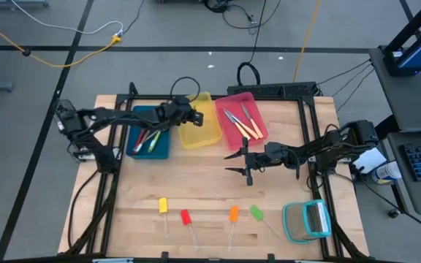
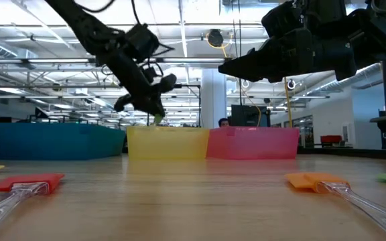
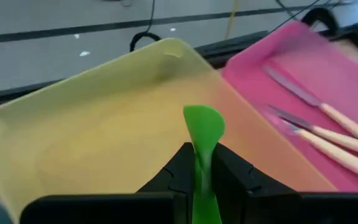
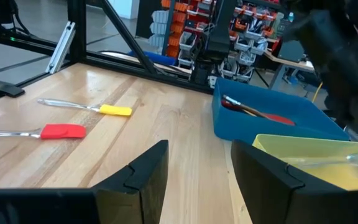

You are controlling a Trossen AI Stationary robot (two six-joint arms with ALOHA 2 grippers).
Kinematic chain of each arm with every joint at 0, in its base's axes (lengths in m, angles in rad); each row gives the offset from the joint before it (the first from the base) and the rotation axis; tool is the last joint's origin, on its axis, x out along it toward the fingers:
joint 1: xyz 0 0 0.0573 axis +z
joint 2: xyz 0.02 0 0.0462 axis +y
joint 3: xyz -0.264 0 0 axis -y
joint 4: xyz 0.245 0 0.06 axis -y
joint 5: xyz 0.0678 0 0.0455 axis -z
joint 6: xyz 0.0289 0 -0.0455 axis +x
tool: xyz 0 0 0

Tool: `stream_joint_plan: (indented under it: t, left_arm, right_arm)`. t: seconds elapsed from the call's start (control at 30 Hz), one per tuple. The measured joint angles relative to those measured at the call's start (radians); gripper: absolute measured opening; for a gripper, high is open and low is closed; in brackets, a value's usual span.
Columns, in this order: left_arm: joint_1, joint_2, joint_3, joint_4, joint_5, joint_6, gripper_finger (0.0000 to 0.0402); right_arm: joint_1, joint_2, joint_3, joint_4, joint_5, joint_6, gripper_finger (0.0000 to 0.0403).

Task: Pick & Place Kitchen Items
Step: Put the left green spatula into the yellow bin

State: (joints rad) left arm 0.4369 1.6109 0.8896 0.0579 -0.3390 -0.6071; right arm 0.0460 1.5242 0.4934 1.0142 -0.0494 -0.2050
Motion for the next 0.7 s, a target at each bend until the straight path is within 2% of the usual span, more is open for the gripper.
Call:
stream_joint_plan:
  t: [0.33, 0.7]
  left_arm:
    - [0.034, 0.1, 0.0, -0.004, 0.0, -0.03, 0.0042]
    - [0.058, 0.105, 0.0, -0.033, 0.0, -0.03, 0.0042]
  right_arm:
    - [0.0, 0.0, 0.0, -0.026, 0.0, 0.002, 0.0171]
    - [0.0, 0.0, 0.0, -0.026, 0.0, 0.013, 0.0171]
